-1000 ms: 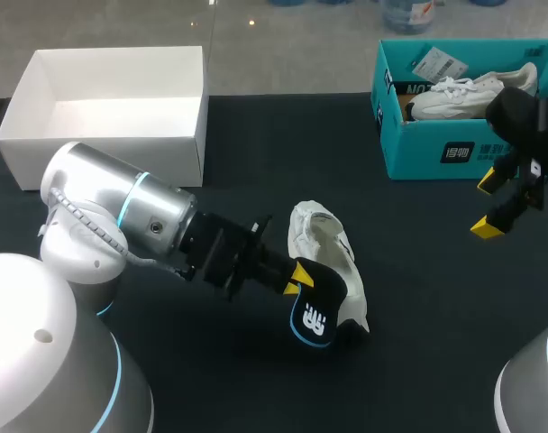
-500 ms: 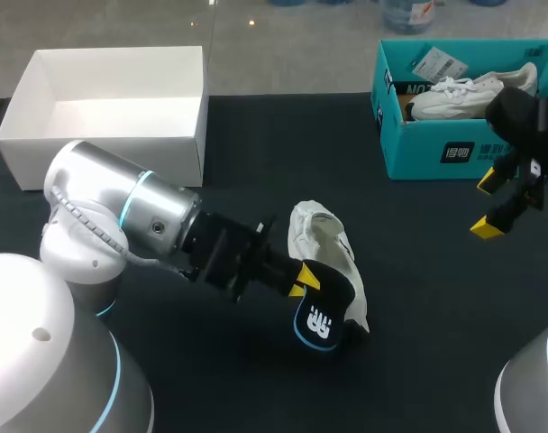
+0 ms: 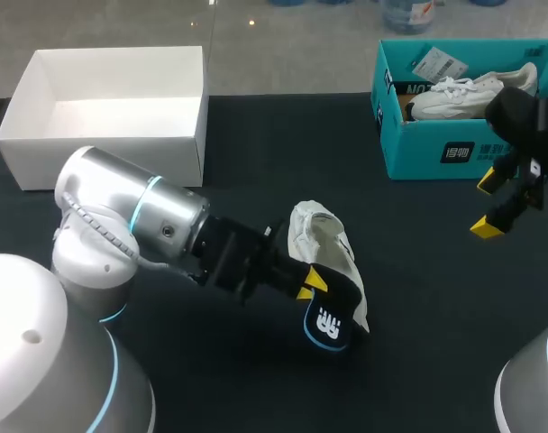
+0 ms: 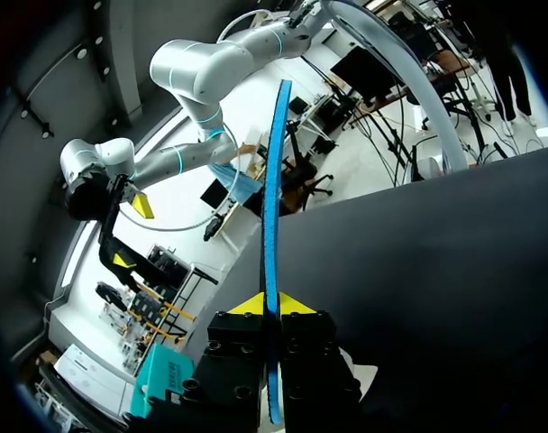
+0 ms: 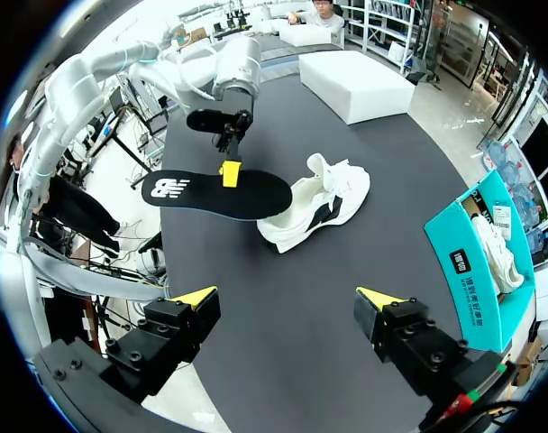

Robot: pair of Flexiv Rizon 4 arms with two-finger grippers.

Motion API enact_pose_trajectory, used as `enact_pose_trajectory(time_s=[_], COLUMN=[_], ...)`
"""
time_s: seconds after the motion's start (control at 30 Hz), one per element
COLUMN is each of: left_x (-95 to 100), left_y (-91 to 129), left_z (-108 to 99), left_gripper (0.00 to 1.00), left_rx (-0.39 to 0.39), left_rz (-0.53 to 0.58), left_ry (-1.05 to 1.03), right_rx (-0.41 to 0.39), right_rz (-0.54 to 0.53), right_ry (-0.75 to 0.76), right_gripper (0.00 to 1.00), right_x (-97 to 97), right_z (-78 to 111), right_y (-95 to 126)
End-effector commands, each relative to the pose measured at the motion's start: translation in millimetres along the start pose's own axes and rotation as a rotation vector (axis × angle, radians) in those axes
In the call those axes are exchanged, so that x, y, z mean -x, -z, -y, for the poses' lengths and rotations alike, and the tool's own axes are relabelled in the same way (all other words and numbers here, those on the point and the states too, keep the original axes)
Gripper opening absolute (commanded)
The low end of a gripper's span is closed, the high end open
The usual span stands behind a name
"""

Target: Take the shoe out of the shoebox, open the shoe tongue, remove and reinsert the insole, then place the shoe into the shoebox

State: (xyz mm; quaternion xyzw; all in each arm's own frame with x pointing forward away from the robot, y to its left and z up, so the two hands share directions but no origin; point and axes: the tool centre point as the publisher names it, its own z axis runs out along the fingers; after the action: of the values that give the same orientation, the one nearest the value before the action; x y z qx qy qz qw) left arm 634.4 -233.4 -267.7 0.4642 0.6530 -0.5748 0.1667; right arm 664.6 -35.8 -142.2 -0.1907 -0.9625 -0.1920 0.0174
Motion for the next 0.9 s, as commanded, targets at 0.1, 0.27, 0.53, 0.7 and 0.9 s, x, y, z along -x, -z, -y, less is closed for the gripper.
enact_pose_trajectory(time_s=[0.1, 0.27, 0.53, 0.7, 0.9], left_x=[2.4, 3.4, 1.9, -2.1, -4.0], left_y=[-14, -14, -10, -12, -14], left_z=[-13, -18, -26, -33, -36], left_gripper=[0.0, 0.0, 0.0, 0.0, 0.0], left_rx=[0.009, 0.017, 0.043, 0.058, 0.066], left_rz=[0.0, 0.007, 0.006, -0.009, -0.019], left_ry=[0.002, 0.004, 0.009, 0.018, 0.017], right_rx=[-0.005, -0.005, -0.005, -0.005, -0.005], right_rz=[-0.003, -0.003, -0.003, -0.003, -0.003], right_ry=[0.0, 0.0, 0.0, 0.0, 0.0], right_gripper=[1.0, 1.0, 1.0, 1.0, 1.0], right_x=[2.1, 2.1, 2.1, 2.1, 2.1], right_z=[-1.6, -1.6, -1.6, -1.6, -1.6], right_y=[-1, -1, -1, -1, -1])
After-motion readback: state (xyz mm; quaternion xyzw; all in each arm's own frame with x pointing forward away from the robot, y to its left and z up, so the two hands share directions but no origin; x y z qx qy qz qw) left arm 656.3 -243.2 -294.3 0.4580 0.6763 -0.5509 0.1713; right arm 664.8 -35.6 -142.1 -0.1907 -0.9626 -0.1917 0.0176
